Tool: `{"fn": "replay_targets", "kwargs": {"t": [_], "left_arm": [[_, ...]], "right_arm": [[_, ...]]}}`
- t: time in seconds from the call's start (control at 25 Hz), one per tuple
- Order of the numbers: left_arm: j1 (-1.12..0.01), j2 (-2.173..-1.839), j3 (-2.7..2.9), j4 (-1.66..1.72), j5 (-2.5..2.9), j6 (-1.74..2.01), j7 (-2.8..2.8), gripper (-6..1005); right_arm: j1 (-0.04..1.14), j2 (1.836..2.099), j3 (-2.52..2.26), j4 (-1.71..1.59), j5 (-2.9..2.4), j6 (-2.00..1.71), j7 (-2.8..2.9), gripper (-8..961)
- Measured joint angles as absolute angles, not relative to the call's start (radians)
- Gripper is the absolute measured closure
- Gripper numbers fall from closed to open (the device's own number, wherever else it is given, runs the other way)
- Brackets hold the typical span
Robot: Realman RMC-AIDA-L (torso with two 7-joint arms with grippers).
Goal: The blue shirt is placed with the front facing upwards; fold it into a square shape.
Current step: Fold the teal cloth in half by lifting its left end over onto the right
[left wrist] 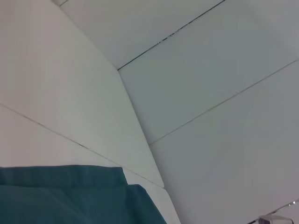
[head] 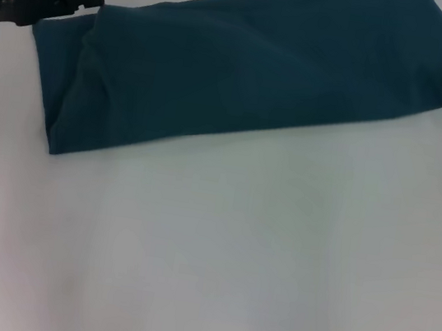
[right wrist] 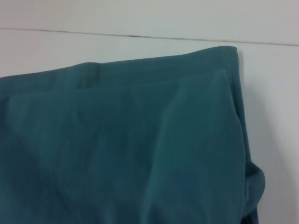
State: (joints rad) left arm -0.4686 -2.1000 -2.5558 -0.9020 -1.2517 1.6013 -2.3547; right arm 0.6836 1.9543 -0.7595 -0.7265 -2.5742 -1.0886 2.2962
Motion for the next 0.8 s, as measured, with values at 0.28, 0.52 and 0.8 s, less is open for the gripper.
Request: {"fn": "replay_targets", "kwargs": {"t": [0.28,0.52,0.8], "left_arm": [[-0.472,-2.100,-2.556,-0.902,-1.252,1.601,-2.356,295],[-0.472,-2.099,-2.557,-0.902,-1.252,1.600,-2.356,295],[-0.471,-2.095,-2.557,-0.902,-1.252,1.598,-2.356,295]], "right_arm": [[0.685,1.954,-0.760,-0.732,-2.610,-1.099,2.320,792],[0.684,1.944,-0.754,-0.756,-2.615,-1.181,2.345,894],[0.674,1.942,-0.752,-0.811,-2.637,-1.306,2.405,922]]}}
